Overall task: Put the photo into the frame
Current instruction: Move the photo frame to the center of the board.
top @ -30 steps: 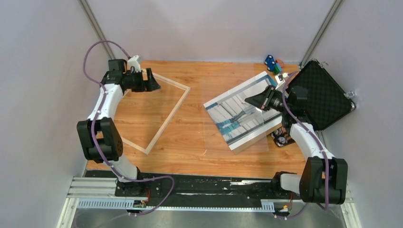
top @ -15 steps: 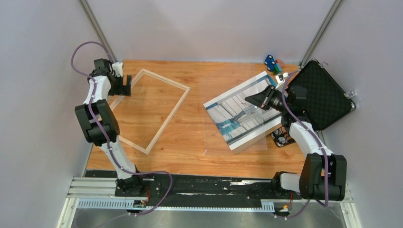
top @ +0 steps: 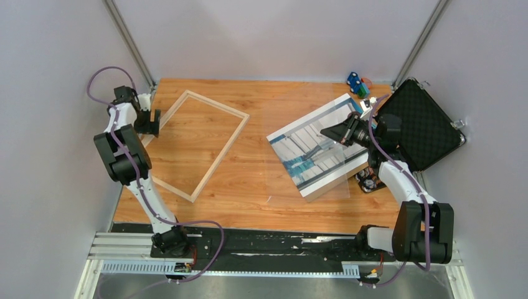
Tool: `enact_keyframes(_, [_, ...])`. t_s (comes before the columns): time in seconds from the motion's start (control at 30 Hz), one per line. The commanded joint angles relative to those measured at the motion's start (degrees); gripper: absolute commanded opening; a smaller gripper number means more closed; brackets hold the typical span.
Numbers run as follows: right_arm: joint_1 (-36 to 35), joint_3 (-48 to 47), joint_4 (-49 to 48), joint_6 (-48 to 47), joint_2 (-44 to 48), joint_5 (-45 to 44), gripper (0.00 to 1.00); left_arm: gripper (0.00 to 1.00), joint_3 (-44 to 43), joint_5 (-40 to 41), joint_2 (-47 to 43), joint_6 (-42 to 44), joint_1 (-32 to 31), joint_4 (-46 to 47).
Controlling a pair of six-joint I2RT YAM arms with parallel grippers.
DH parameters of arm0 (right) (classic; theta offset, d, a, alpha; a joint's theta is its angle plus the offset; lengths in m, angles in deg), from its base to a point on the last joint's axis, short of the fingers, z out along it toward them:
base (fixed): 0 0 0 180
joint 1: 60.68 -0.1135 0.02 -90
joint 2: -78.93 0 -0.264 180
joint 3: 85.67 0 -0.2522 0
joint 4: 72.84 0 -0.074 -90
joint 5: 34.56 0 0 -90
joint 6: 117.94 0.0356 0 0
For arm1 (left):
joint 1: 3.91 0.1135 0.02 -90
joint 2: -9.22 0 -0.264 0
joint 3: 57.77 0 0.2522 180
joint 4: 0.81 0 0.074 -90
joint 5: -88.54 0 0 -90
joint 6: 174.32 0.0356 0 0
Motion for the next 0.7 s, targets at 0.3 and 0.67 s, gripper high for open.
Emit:
enact_keyframes(0.3, [-0.1,0.2,-2.5,-1.8,2.7,0.2,0.00,0.80,-3.6,-4.0,5.0,4.0,2.2,-0.6])
enact_keyframes(0.67, [-0.2,0.0,-2.6,-1.4,3.1,0.2,0.00,0.56,1.5,-6.9,2.7,4.5,2.4,-0.3])
